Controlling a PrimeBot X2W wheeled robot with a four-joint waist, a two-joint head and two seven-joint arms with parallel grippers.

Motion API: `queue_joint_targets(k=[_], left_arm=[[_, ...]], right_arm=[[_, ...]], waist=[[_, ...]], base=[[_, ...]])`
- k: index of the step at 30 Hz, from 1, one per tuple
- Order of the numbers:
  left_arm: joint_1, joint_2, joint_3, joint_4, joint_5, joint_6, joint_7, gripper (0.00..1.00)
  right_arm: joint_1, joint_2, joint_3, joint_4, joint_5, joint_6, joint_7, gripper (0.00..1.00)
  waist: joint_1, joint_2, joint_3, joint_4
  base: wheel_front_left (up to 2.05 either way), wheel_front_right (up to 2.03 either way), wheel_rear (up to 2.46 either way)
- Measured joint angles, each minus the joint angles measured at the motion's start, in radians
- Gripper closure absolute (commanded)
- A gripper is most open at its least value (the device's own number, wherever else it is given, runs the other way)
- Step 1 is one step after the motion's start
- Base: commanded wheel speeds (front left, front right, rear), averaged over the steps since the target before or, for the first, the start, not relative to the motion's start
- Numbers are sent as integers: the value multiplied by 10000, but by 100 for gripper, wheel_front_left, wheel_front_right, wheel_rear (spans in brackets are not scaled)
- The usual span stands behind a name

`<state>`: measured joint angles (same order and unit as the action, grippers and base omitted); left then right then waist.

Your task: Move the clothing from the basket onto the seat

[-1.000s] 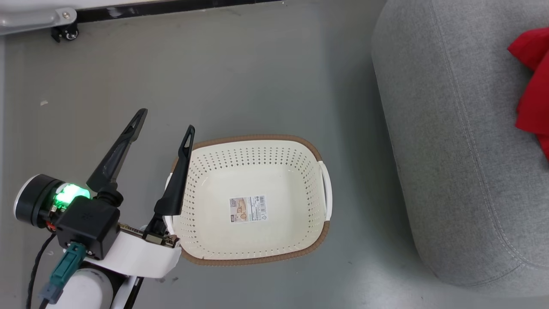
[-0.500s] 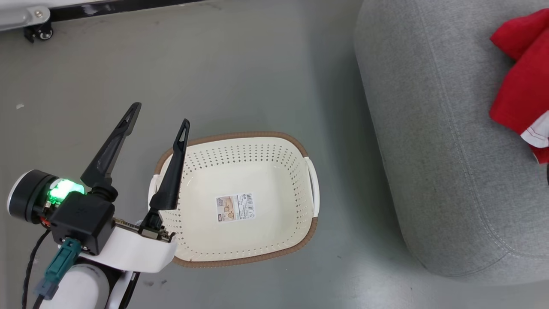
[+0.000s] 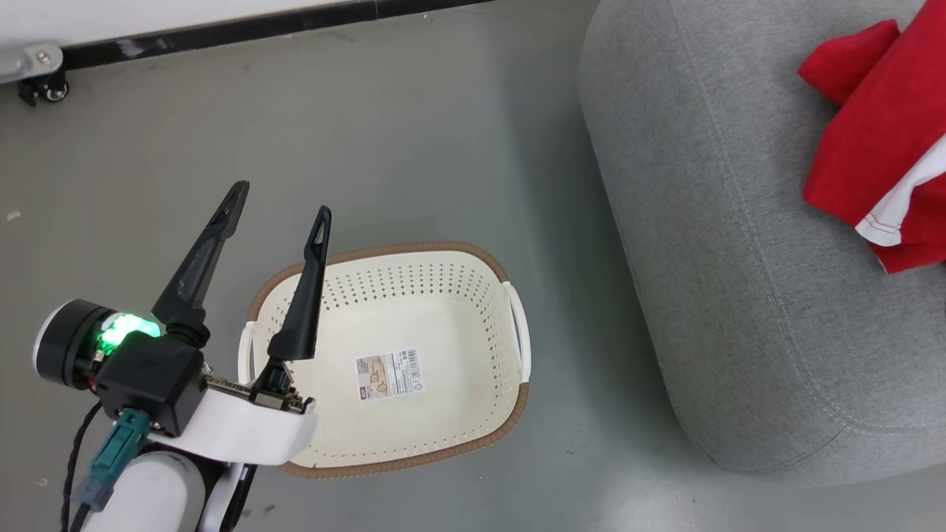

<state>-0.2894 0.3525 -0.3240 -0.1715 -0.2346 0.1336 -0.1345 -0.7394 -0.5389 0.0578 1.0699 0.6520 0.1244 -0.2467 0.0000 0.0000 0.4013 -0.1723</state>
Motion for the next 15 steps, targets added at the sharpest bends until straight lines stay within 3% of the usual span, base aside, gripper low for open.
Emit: queue_joint_targets(k=[15], left_arm=[[152, -357, 393, 794, -399, 257, -690, 0]], right_arm=[[370, -631, 215, -1958, -307, 0, -12, 0]], waist=[[0, 0, -834, -147]], base=[[0, 0, 0]])
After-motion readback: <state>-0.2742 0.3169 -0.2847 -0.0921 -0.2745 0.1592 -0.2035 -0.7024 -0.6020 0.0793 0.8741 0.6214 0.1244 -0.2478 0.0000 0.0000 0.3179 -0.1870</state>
